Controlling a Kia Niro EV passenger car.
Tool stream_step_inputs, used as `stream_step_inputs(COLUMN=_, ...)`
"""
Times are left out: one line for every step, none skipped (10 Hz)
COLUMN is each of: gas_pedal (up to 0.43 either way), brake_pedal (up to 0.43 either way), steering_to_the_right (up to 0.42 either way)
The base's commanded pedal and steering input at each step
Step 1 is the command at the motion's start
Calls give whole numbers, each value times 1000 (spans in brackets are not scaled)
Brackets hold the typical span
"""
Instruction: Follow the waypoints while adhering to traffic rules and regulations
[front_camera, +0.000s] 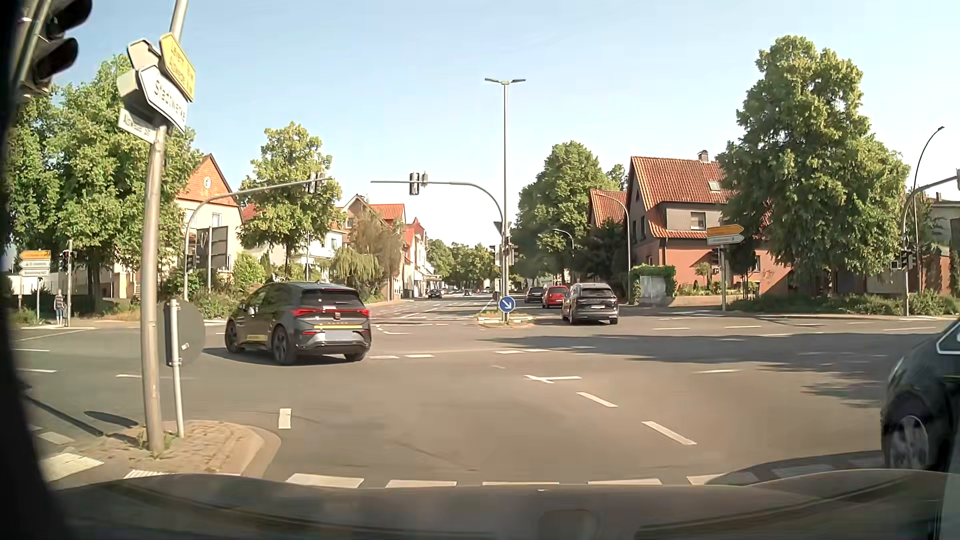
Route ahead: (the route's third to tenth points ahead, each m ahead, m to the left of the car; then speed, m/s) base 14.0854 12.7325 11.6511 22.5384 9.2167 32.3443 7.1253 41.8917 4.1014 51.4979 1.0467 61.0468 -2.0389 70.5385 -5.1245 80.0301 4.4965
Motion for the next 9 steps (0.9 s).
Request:
stream_step_inputs(gas_pedal=197, brake_pedal=6, steering_to_the_right=-46)
stream_step_inputs(gas_pedal=197, brake_pedal=6, steering_to_the_right=-68)
stream_step_inputs(gas_pedal=197, brake_pedal=6, steering_to_the_right=-90)
stream_step_inputs(gas_pedal=197, brake_pedal=6, steering_to_the_right=-103)
stream_step_inputs(gas_pedal=197, brake_pedal=6, steering_to_the_right=-114)
stream_step_inputs(gas_pedal=197, brake_pedal=6, steering_to_the_right=-124)
stream_step_inputs(gas_pedal=197, brake_pedal=6, steering_to_the_right=-133)
stream_step_inputs(gas_pedal=189, brake_pedal=6, steering_to_the_right=-151)
stream_step_inputs(gas_pedal=157, brake_pedal=6, steering_to_the_right=-169)
